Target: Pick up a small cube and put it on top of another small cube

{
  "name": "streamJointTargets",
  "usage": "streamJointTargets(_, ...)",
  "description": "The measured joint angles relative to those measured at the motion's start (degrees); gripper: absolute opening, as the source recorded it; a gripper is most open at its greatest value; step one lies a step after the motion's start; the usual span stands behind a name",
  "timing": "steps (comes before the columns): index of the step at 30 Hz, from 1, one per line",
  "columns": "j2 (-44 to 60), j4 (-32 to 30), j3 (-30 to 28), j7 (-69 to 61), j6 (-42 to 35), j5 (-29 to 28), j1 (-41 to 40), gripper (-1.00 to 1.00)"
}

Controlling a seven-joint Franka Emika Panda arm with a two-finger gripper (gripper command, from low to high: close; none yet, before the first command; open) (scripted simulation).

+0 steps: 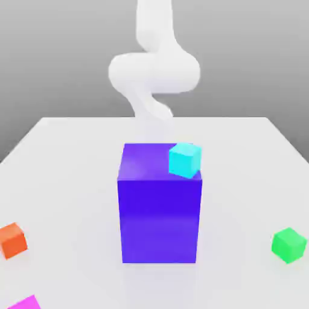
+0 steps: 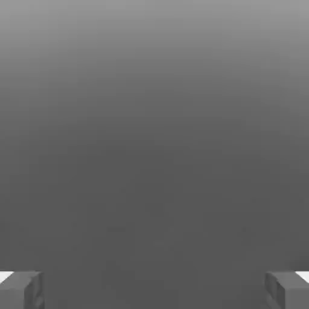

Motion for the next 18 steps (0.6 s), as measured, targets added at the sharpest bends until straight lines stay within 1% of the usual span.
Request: streamJointTargets(18,37.75,5.27,-6.06,11.28,8.17,5.01,-6.10,0.00)
